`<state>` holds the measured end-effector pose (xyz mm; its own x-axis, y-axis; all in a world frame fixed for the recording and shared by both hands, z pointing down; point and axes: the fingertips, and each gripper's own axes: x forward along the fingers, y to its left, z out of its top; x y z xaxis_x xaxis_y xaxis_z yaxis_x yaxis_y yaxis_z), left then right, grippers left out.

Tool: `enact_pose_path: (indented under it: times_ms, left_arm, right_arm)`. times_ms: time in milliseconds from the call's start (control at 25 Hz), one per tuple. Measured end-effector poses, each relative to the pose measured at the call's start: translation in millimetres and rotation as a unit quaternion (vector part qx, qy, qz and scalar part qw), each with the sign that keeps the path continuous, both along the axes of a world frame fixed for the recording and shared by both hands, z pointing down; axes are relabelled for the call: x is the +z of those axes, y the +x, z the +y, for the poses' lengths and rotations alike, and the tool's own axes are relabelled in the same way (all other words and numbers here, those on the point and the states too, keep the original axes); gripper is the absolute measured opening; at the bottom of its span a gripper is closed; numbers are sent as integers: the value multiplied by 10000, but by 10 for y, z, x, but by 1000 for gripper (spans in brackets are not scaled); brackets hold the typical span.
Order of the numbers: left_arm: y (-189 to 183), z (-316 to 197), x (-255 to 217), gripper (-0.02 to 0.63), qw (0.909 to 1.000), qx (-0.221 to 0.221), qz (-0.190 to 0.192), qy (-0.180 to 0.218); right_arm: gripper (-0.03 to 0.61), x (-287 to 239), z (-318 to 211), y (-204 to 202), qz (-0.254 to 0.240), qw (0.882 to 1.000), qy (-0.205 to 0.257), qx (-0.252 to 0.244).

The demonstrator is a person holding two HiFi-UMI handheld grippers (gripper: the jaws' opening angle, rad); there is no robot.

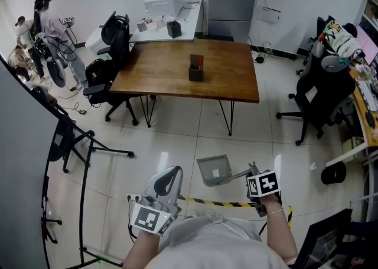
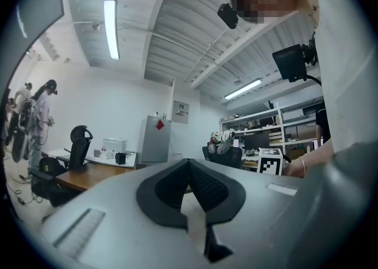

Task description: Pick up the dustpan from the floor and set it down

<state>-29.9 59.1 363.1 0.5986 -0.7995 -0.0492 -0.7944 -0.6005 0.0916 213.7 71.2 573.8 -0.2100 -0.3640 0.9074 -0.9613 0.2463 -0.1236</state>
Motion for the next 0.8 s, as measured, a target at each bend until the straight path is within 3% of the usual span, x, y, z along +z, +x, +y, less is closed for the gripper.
enact_pose_path:
  times_ms: [320,480,800]
  left_arm:
    - [19,-93,133,12,9998,-98,-171,-82]
    - [-98,-251,304,12,9992,-188,-150,-306]
    - [-370,-1162,448,12,9988,41,-76,-482]
  right_arm:
    - [2,33,-106,57,-53,9999,27,-115]
    - [2,163,-292,45,-12,9999,-41,-126]
    - [1,457,-946,-106,172,9988,-448,103]
